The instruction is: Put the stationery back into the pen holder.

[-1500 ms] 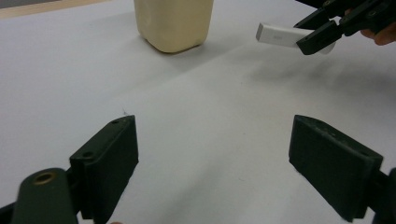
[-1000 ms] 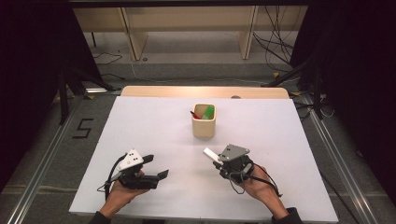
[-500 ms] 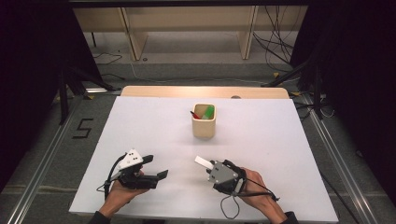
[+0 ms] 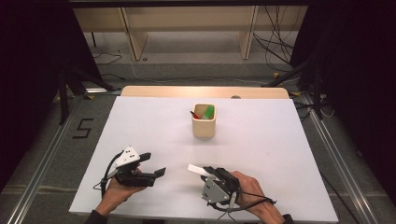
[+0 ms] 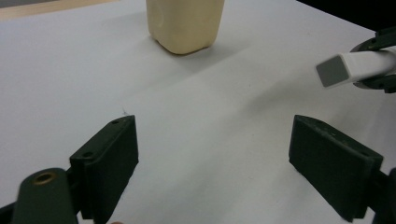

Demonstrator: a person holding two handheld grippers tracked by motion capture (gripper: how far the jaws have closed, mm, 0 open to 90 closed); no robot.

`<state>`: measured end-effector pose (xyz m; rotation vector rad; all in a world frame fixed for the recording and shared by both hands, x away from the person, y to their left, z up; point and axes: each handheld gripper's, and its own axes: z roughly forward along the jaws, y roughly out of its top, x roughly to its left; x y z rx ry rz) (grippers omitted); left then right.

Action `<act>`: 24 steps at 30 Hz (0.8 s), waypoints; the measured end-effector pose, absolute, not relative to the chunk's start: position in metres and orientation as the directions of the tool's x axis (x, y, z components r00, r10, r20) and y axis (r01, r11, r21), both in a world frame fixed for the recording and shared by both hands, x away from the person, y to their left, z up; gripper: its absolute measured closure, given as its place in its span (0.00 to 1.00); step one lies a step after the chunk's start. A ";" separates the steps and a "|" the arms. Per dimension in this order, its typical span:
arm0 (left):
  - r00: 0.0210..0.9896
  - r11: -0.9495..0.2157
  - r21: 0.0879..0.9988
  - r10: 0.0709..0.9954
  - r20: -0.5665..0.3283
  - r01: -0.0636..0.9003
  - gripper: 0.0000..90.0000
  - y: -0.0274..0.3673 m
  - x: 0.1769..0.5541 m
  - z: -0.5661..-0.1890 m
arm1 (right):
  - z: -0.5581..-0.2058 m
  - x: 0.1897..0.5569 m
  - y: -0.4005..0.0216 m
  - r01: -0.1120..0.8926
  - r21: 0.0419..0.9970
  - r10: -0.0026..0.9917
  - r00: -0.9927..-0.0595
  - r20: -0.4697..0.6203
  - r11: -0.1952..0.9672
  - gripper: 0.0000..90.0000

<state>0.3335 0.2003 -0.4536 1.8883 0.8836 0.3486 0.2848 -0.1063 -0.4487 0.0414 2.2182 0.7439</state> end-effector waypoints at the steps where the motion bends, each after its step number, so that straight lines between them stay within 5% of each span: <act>1: 0.699 -0.255 0.869 0.703 -0.133 0.423 0.17 0.201 0.334 -0.452 | -0.449 0.285 -0.106 -0.219 0.512 0.240 -0.689 -0.684 0.831 0.76; 24: 0.839 -0.444 0.815 0.537 -0.089 0.371 0.17 0.165 0.345 -0.413 | -0.474 0.268 -0.101 -0.460 0.256 0.015 -0.465 -0.885 0.850 0.76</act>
